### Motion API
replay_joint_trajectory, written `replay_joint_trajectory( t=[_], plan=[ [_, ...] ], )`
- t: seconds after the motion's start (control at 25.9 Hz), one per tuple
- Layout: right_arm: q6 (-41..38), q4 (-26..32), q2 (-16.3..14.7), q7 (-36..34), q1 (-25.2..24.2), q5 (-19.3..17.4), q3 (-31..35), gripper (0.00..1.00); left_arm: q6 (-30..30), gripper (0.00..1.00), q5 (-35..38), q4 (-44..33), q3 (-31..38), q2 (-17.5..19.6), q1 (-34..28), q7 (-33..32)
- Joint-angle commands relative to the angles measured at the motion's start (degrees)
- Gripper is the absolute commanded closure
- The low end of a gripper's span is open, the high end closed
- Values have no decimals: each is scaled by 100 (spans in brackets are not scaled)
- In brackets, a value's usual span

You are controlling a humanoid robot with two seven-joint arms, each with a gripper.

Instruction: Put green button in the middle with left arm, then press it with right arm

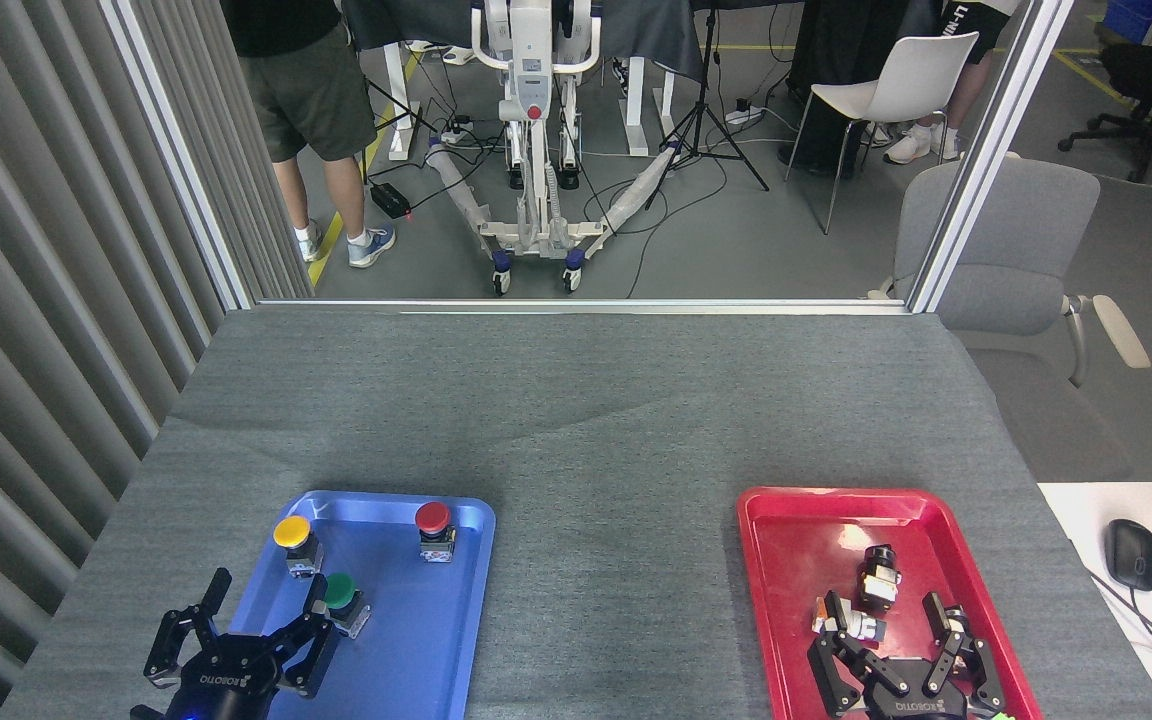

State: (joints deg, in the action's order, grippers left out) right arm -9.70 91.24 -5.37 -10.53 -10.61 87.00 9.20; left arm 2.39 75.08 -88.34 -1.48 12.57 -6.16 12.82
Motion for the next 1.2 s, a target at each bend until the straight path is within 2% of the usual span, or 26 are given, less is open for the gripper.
replay_joint_trajectory(
  t=[0.0,1.16],
  plan=[
    [-15,-1,18,-2,-12,2,12,0,-2,0,7,1,-1,8,-8,-8],
    [311,-9,88,86,147,2,-155,0,77,0,51,141,-1,17,-34,-25]
  ],
)
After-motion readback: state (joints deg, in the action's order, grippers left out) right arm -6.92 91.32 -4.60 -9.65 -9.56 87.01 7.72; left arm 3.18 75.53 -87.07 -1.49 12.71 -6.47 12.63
